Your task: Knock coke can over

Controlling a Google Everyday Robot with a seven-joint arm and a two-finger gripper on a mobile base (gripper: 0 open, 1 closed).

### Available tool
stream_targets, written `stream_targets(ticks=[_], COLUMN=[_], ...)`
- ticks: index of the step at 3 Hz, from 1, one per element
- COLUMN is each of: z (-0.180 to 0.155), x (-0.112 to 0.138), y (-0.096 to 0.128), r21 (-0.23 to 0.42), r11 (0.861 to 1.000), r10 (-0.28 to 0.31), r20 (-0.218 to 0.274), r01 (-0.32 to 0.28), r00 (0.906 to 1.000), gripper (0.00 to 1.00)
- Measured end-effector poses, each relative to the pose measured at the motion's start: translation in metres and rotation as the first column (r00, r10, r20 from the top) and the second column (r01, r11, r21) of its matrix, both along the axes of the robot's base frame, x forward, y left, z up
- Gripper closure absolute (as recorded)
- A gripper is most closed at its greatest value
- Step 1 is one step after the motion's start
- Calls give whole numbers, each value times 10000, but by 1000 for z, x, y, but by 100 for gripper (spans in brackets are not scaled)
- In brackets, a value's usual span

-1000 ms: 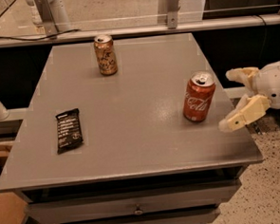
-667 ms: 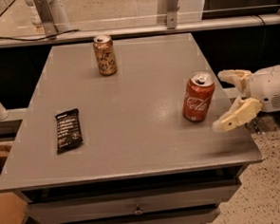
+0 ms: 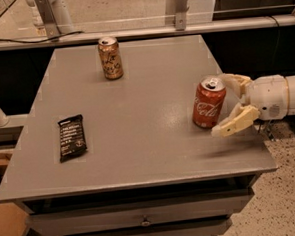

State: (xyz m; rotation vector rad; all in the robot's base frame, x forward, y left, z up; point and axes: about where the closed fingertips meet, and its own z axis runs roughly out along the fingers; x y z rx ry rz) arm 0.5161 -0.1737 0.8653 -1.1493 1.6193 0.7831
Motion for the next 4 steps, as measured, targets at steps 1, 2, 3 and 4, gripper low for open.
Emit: stream_targets(ticks=[1,2,3,4], z=[3,10,21,45], x=[10,16,17,17], y=[19,47,93,136], r21=[260,550,930,1146], r11=[9995,9976,9909,9794], r10=[175,413,946,1589], r20=[247,330,391,715], r01=[-182,-430,-978,-1664], r00=[9995,9986,9948,9847], gripper=[0,0,0,0])
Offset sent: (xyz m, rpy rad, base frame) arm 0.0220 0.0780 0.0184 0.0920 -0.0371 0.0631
